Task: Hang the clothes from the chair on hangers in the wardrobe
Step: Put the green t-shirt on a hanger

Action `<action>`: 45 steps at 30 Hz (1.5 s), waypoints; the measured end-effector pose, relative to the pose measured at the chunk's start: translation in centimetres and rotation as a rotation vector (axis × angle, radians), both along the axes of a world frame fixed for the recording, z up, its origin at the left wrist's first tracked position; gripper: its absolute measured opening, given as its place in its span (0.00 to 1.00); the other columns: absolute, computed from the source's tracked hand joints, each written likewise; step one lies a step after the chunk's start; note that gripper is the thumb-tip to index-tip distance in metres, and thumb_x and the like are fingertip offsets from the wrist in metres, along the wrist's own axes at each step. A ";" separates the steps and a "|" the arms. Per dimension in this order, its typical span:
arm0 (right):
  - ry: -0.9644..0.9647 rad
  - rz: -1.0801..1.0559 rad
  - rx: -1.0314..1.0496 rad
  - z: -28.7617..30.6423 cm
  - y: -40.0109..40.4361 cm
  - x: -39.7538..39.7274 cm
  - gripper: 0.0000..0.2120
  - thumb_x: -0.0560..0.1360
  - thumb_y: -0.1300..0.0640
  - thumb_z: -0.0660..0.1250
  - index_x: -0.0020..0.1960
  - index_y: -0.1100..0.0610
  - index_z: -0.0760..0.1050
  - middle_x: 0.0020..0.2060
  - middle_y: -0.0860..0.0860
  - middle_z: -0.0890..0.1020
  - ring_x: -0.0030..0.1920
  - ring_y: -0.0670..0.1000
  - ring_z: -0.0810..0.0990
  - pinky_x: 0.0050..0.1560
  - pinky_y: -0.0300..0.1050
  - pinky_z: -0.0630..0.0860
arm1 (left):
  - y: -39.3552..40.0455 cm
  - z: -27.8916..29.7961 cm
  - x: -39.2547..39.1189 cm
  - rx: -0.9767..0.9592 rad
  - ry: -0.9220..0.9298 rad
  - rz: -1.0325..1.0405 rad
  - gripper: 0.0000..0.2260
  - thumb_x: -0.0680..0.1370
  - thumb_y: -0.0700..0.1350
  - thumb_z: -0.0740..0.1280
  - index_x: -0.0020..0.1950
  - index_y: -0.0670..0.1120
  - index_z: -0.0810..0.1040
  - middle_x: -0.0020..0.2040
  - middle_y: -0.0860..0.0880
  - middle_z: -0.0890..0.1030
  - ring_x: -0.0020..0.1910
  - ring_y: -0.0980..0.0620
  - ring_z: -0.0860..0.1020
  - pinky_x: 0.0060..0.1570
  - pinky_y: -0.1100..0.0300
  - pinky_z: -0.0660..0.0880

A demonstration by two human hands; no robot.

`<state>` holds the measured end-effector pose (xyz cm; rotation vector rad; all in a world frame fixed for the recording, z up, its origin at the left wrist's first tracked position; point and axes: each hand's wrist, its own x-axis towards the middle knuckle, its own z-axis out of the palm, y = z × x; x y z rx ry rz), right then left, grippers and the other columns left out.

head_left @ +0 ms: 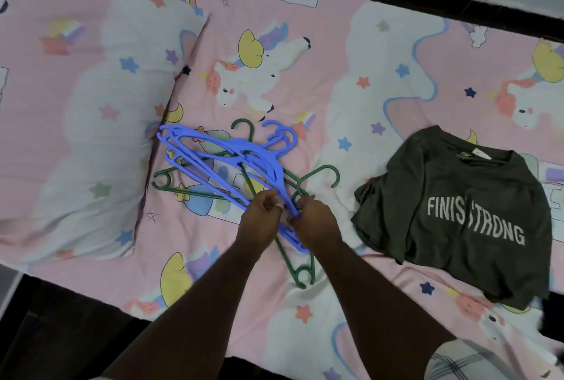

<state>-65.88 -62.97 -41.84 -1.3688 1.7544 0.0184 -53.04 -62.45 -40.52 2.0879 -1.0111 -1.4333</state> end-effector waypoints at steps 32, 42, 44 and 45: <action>0.230 -0.321 -0.450 6.4 2.7 -22.3 0.14 0.73 0.53 0.63 0.55 0.53 0.82 0.46 0.55 0.85 0.50 0.59 0.81 0.49 0.49 0.75 | -4.1 8.0 -19.2 -0.249 -0.109 -0.292 0.11 0.79 0.46 0.67 0.62 0.50 0.79 0.47 0.54 0.81 0.47 0.51 0.79 0.51 0.62 0.72; 0.013 -0.322 -0.520 6.7 2.6 -34.6 0.20 0.74 0.54 0.59 0.61 0.54 0.82 0.52 0.53 0.86 0.54 0.55 0.82 0.53 0.45 0.75 | -6.4 8.2 -35.0 0.017 0.517 0.055 0.06 0.83 0.39 0.64 0.46 0.45 0.75 0.50 0.42 0.83 0.52 0.42 0.84 0.53 0.49 0.81; -0.066 -0.386 -0.467 6.0 2.4 -37.4 0.16 0.78 0.55 0.63 0.63 0.55 0.81 0.53 0.52 0.86 0.55 0.53 0.83 0.58 0.46 0.76 | -7.4 7.6 -36.7 -0.036 0.527 0.095 0.07 0.83 0.36 0.63 0.47 0.46 0.75 0.50 0.41 0.82 0.52 0.39 0.84 0.52 0.48 0.82; -0.086 -0.434 -0.448 5.5 2.4 -38.8 0.15 0.78 0.57 0.65 0.63 0.54 0.81 0.52 0.51 0.86 0.55 0.51 0.83 0.60 0.47 0.76 | -8.0 7.3 -37.3 -0.068 0.536 0.124 0.07 0.83 0.35 0.62 0.48 0.45 0.74 0.50 0.41 0.81 0.50 0.39 0.84 0.52 0.48 0.82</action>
